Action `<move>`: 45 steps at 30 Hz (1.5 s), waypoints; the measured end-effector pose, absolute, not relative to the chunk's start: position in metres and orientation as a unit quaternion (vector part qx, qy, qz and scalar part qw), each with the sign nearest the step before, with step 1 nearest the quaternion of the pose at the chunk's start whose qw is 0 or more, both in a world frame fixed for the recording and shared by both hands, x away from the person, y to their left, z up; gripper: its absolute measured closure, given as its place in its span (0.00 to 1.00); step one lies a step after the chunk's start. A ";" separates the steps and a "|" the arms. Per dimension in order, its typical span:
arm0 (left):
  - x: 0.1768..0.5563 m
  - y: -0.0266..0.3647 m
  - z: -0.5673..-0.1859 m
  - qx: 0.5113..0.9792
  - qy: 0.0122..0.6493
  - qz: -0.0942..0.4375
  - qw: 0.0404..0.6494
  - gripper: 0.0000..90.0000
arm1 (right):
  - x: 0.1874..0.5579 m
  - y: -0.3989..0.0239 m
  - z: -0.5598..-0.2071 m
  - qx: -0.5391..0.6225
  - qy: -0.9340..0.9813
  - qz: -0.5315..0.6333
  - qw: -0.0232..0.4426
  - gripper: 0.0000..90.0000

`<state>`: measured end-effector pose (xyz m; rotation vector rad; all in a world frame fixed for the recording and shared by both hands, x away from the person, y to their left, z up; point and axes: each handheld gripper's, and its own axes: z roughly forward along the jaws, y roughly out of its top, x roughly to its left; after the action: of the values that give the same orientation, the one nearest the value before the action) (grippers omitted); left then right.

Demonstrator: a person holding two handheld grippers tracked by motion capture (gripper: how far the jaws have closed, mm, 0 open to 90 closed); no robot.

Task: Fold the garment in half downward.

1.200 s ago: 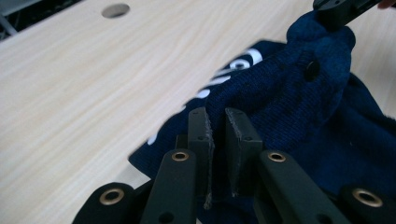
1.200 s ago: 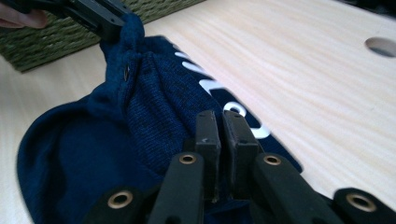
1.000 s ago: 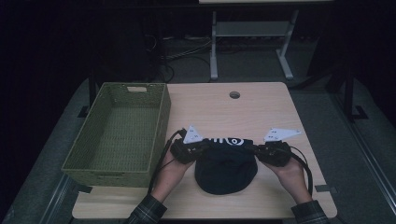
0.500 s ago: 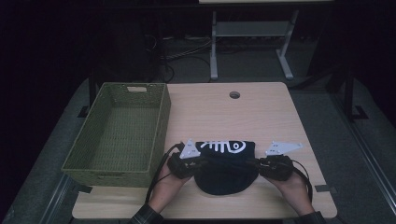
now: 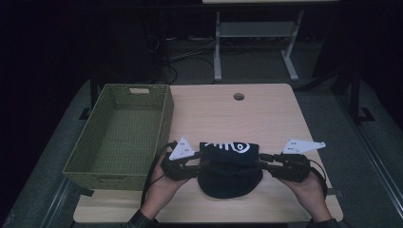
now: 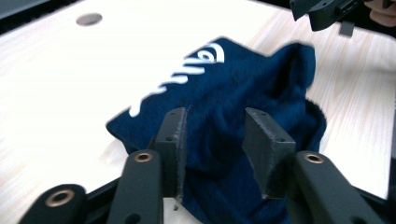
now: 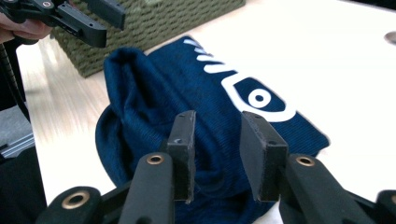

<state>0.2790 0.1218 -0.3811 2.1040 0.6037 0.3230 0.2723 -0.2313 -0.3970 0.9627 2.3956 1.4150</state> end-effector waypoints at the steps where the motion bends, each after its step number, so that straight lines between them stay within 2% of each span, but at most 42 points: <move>1: 0.281 0.121 -0.379 0.848 0.245 0.129 0.452 0.72 | 0.273 -0.233 -0.395 0.326 0.809 0.479 0.100 0.75; 4: 0.289 0.118 -0.379 0.847 0.247 0.119 0.456 0.83 | 0.279 -0.235 -0.396 0.330 0.811 0.472 0.101 0.84; 10: 0.311 0.104 -0.386 0.851 0.255 0.102 0.448 0.99 | 0.295 -0.230 -0.407 0.337 0.817 0.457 0.101 0.99; 15: 0.313 0.094 -0.395 0.857 0.250 0.082 0.443 1.00 | 0.301 -0.223 -0.416 0.336 0.824 0.448 0.086 1.00; 23: 0.290 0.095 -0.401 0.864 0.234 0.069 0.440 1.00 | 0.278 -0.214 -0.421 0.315 0.833 0.448 0.076 1.00; 30: 0.280 0.093 -0.423 0.877 0.234 0.062 0.415 1.00 | 0.267 -0.211 -0.438 0.321 0.840 0.433 0.062 1.00; 37: 0.285 0.092 -0.444 0.887 0.241 0.057 0.389 1.00 | 0.268 -0.206 -0.455 0.328 0.844 0.421 0.051 1.00; 41: 0.285 0.091 -0.449 0.896 0.243 0.055 0.368 1.00 | 0.265 -0.199 -0.464 0.327 0.851 0.406 0.060 1.00; 45: 0.284 0.092 -0.449 0.893 0.248 0.055 0.372 1.00 | 0.263 -0.193 -0.463 0.325 0.858 0.390 0.073 1.00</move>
<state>0.2837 0.0921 -0.4489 2.2891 0.6356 0.1413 0.2634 -0.1927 -0.4633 0.9759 2.5784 1.1722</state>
